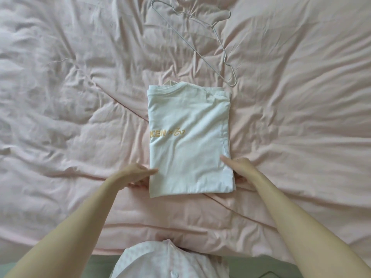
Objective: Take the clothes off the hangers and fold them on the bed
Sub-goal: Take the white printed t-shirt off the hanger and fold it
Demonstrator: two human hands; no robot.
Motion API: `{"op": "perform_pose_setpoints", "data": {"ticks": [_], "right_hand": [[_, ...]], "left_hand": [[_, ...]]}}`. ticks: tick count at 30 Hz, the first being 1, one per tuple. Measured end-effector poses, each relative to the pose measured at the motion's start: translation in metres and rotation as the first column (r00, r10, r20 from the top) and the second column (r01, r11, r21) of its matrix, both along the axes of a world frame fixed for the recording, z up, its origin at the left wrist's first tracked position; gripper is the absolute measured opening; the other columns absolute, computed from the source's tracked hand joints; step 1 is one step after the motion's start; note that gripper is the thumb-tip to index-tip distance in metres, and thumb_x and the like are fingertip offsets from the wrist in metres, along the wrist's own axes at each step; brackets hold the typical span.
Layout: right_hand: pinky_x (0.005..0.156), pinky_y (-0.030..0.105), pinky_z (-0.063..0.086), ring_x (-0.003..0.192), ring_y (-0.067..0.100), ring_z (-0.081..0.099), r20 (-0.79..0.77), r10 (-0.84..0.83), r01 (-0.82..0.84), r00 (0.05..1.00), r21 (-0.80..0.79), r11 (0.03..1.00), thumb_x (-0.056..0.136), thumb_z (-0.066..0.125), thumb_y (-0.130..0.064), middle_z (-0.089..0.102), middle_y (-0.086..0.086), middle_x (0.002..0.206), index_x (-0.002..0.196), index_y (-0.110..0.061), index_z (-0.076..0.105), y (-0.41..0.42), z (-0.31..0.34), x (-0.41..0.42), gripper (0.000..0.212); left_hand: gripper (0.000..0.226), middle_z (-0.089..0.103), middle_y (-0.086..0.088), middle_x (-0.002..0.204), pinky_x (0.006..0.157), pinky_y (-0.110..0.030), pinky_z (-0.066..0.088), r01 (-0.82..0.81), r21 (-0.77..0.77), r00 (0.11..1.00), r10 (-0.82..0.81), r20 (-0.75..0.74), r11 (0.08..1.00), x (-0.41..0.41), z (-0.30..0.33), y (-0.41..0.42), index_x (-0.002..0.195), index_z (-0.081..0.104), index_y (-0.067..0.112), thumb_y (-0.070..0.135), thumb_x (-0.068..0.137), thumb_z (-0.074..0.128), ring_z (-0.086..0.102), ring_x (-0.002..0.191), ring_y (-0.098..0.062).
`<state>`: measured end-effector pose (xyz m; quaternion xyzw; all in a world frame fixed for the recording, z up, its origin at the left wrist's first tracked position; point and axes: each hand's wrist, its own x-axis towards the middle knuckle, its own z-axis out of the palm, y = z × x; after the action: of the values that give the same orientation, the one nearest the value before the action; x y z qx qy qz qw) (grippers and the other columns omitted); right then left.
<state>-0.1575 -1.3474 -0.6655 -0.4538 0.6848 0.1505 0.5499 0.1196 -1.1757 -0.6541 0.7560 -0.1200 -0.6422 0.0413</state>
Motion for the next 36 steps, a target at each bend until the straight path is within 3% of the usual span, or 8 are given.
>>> {"op": "perform_pose_setpoints", "data": {"ticks": [4, 7, 12, 16, 23, 27, 32, 36], "right_hand": [[0.084, 0.029, 0.043, 0.105, 0.027, 0.059, -0.054, 0.004, -0.024, 0.999, -0.368, 0.93, 0.087, 0.053, -0.053, 0.065, 0.009, 0.112, 0.112, -0.006, 0.061, -0.037, -0.001, 0.031, 0.054], [0.094, 0.035, 0.046, 0.108, 0.024, 0.058, 0.08, -0.011, 0.042, 0.997, -0.401, 0.915, 0.09, 0.055, -0.041, 0.064, 0.006, 0.111, 0.114, -0.007, 0.06, -0.065, -0.008, 0.058, 0.042], [0.093, 0.044, 0.051, 0.099, 0.027, 0.066, 0.299, -0.168, 0.255, 0.939, -0.285, 0.924, 0.087, 0.061, -0.031, 0.07, 0.002, 0.094, 0.082, -0.018, 0.063, -0.09, -0.029, 0.077, 0.014], [0.094, 0.047, 0.05, 0.097, 0.025, 0.065, 0.347, -0.183, 0.288, 0.92, -0.28, 0.916, 0.085, 0.063, -0.018, 0.068, -0.002, 0.09, 0.078, -0.023, 0.064, -0.096, -0.041, 0.073, 0.008], [0.086, 0.045, 0.053, 0.087, 0.023, 0.064, 0.203, -0.193, 0.251, 0.96, -0.316, 0.915, 0.079, 0.066, -0.05, 0.066, 0.0, 0.083, 0.073, -0.021, 0.055, -0.081, -0.046, 0.063, 0.031], [0.081, 0.042, 0.053, 0.078, 0.021, 0.065, 0.113, -0.066, 0.083, 0.991, -0.15, 0.985, 0.074, 0.062, -0.064, 0.066, 0.003, 0.076, 0.072, -0.009, 0.056, -0.047, -0.036, 0.036, 0.055], [0.09, 0.035, 0.053, 0.094, 0.022, 0.069, 0.217, -0.257, 0.247, 0.942, 0.073, 0.966, 0.081, 0.068, -0.045, 0.072, 0.008, 0.101, 0.106, -0.002, 0.066, -0.007, -0.03, 0.011, 0.051], [0.089, 0.039, 0.054, 0.093, 0.026, 0.069, 0.207, -0.313, 0.254, 0.927, 0.268, 0.929, 0.08, 0.073, -0.029, 0.071, 0.014, 0.103, 0.113, 0.001, 0.063, 0.018, -0.023, -0.007, 0.045]], "left_hand": [[0.034, 0.068, -0.009, 0.079, 0.059, -0.027, 0.05, -0.171, -0.384, 0.929, 0.278, 0.243, 0.907, 0.014, -0.009, -0.042, 0.092, 0.068, 0.005, 0.036, 0.094, 0.053, 0.063, 0.059, -0.014], [0.025, 0.065, -0.004, 0.08, 0.06, -0.02, 0.047, -0.229, -0.547, 0.876, 0.415, 0.245, 0.805, 0.025, -0.018, -0.078, 0.101, 0.065, 0.012, 0.03, 0.096, 0.049, 0.06, 0.064, -0.006], [0.047, 0.05, -0.006, 0.063, 0.059, -0.033, 0.032, -0.168, -0.521, 0.826, 0.408, 0.389, 0.837, 0.049, -0.045, -0.13, 0.063, 0.045, 0.014, 0.054, 0.088, 0.047, 0.048, 0.067, -0.024], [0.039, 0.063, -0.021, 0.099, 0.074, -0.038, 0.041, -0.054, -0.465, 0.754, 0.342, 0.561, 0.883, 0.057, -0.054, -0.148, 0.082, 0.052, 0.006, 0.042, 0.094, 0.043, 0.056, 0.096, -0.035], [0.034, 0.059, -0.004, 0.089, 0.083, -0.034, 0.047, -0.454, -0.565, 0.663, 0.685, 0.301, 0.689, 0.048, -0.07, -0.149, 0.094, 0.054, 0.012, 0.041, 0.099, 0.037, 0.054, 0.085, -0.017], [0.041, 0.057, -0.003, 0.078, 0.062, -0.032, 0.042, -0.26, -0.498, 0.789, 0.479, 0.385, 0.828, 0.034, -0.058, -0.124, 0.087, 0.056, 0.009, 0.046, 0.096, 0.042, 0.054, 0.071, -0.019], [0.052, 0.052, -0.005, 0.065, 0.047, -0.024, 0.039, -0.344, -0.376, 0.87, 0.442, 0.217, 0.861, 0.006, -0.053, -0.06, 0.077, 0.061, 0.008, 0.058, 0.085, 0.054, 0.05, 0.058, -0.017], [0.044, 0.07, -0.005, 0.08, 0.063, -0.029, 0.052, -0.432, -0.228, 0.896, 0.445, 0.006, 0.873, -0.016, -0.036, -0.016, 0.084, 0.068, 0.013, 0.057, 0.078, 0.066, 0.066, 0.071, -0.02]]}}
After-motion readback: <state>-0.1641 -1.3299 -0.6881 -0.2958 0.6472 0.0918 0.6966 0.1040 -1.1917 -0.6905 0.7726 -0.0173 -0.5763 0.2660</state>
